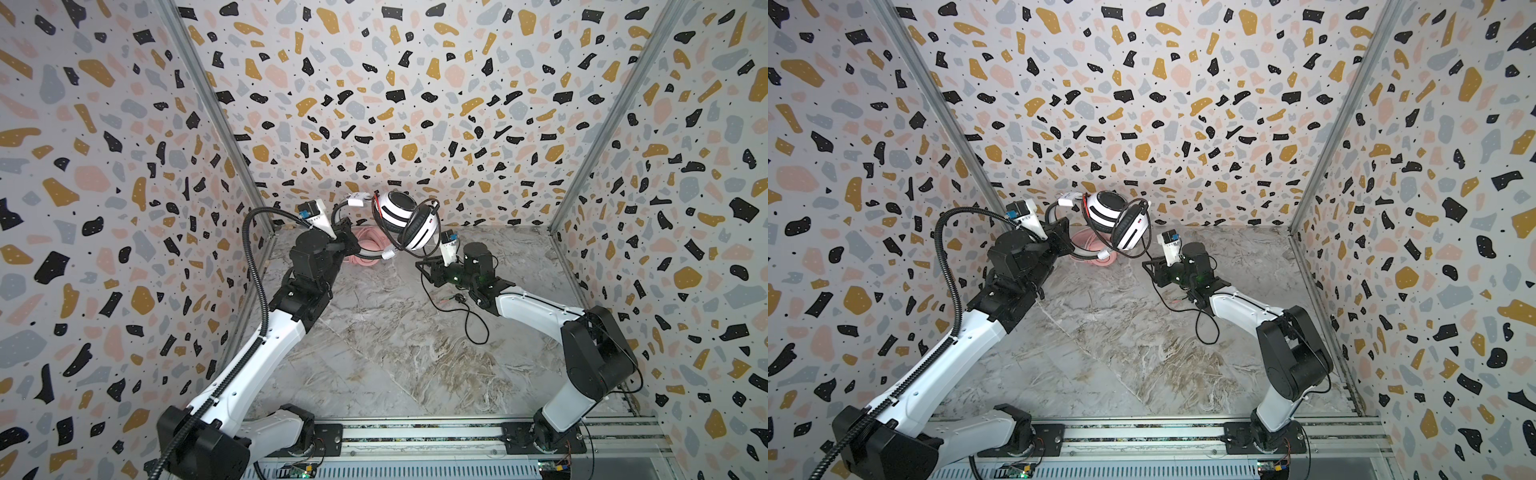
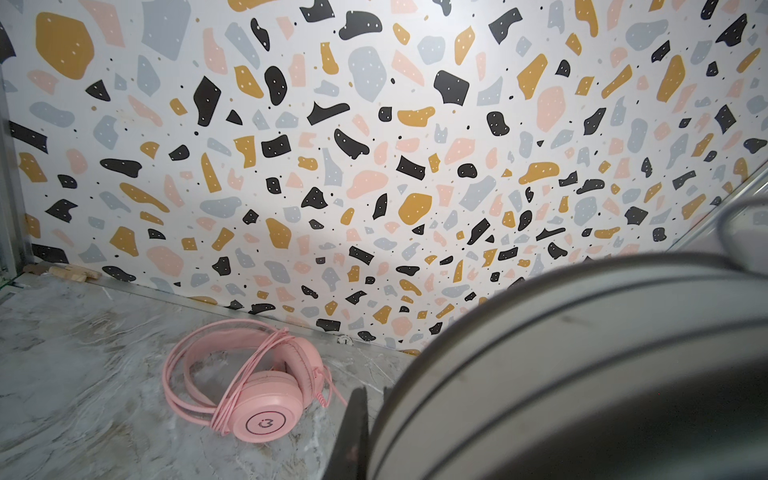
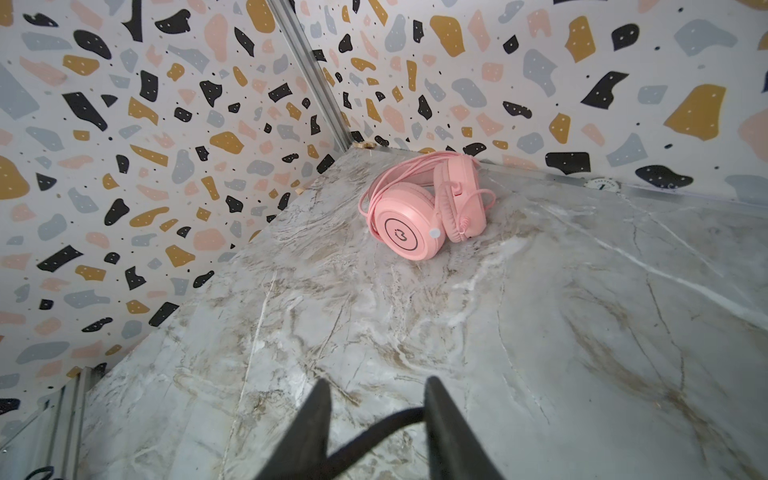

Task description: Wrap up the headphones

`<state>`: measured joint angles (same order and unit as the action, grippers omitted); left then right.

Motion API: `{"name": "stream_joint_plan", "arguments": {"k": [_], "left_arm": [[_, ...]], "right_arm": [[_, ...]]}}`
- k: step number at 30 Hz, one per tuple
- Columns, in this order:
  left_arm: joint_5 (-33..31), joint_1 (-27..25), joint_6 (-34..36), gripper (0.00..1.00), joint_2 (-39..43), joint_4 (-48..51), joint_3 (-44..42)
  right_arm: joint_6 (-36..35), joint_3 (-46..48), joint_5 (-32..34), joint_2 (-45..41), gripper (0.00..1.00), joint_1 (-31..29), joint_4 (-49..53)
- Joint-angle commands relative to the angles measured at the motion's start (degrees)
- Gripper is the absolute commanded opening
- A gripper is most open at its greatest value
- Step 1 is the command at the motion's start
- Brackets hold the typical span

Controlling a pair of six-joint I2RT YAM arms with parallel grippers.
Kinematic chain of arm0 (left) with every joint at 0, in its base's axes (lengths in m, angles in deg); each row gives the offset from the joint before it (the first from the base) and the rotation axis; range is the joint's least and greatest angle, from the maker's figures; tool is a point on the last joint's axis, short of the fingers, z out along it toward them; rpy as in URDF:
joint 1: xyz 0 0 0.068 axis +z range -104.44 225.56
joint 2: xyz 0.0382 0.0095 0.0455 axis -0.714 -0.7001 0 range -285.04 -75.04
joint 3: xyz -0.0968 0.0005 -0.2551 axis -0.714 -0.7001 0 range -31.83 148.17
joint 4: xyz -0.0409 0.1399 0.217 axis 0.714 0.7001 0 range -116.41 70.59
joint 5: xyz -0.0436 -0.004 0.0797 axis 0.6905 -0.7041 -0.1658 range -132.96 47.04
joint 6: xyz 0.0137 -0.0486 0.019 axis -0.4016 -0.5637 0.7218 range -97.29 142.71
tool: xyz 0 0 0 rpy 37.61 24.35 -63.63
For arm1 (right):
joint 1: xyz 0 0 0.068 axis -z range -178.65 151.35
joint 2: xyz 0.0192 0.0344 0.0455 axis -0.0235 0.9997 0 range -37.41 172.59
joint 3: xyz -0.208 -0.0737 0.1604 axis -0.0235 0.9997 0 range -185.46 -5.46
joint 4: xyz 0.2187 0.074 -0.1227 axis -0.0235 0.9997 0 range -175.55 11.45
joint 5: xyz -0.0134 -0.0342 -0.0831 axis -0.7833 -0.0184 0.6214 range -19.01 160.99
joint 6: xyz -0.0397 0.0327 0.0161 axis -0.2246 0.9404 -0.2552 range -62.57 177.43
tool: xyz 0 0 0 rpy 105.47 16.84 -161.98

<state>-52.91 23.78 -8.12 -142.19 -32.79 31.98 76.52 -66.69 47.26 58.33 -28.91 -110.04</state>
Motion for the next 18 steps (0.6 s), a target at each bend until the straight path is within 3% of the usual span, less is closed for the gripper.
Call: {"name": "stream_joint_plan", "arguments": {"k": [1, 7, 13, 18], "left_arm": [[1.67, 0.41, -2.99, 0.0, 2.11, -5.14, 3.35], [2.57, 0.44, -2.76, 0.0, 2.36, -4.03, 2.01], [3.38, 0.45, -1.89, 0.0, 3.21, -4.01, 0.67], [6.54, 0.49, -1.61, 0.0, 3.17, -4.07, -0.47]], "right_arm": [[1.14, -0.93, -0.58, -0.83, 0.21, 0.85, -4.86], [0.31, -3.95, 0.39, -0.89, 0.05, 2.01, -3.38], [-2.17, -7.51, 2.53, -3.31, 0.02, 4.27, -0.79], [-3.0, -16.73, 2.54, -3.04, 0.02, 8.3, 2.56]]}}
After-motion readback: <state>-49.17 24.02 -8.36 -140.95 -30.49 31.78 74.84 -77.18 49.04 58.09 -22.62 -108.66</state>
